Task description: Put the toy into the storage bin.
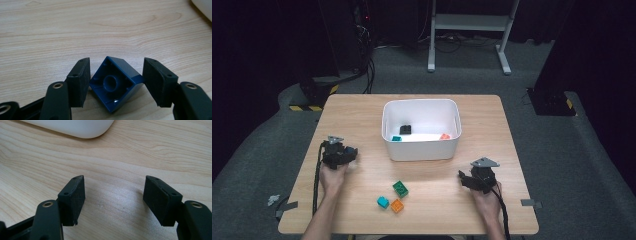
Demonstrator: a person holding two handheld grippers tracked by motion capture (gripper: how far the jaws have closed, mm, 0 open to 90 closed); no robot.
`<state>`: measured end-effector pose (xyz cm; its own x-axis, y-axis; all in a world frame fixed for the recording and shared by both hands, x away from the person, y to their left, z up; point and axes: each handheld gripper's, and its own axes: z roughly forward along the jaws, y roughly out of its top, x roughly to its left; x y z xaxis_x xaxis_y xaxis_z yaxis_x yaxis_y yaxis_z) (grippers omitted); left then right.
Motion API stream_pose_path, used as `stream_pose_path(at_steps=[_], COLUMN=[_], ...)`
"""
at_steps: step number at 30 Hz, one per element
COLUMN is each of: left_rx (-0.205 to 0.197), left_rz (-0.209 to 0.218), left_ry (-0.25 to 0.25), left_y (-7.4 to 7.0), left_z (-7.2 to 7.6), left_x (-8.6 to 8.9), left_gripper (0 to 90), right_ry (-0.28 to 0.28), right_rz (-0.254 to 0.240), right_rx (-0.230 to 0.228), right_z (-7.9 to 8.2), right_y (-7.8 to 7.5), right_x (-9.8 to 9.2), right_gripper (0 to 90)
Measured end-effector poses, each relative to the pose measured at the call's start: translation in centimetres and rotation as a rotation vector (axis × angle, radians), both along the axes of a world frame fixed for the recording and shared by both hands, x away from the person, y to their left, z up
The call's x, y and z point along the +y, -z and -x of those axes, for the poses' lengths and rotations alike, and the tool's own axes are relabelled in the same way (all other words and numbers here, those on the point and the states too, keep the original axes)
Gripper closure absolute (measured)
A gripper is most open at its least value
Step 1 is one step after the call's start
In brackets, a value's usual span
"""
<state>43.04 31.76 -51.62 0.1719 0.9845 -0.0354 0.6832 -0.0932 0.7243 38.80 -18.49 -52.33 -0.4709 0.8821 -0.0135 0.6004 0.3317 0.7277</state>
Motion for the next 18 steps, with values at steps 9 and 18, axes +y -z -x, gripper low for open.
stream_pose_path(at_steps=[9,18], left_rx=[-0.003,-0.009], left_rz=[0.007,0.02], left_ry=[0.036,0.066], left_y=[-0.6,-1.6], left_z=[0.4,1.1], left_x=[-0.5,-1.2], left_gripper=[40.3,40.4], right_ry=[0.0,0.0], right_rz=[0.0,-0.001], right_rx=[0.0,0.0], right_z=[0.0,0.0], right_y=[0.0,0.0], right_x=[0.0,0.0], right_gripper=[33.7,33.7])
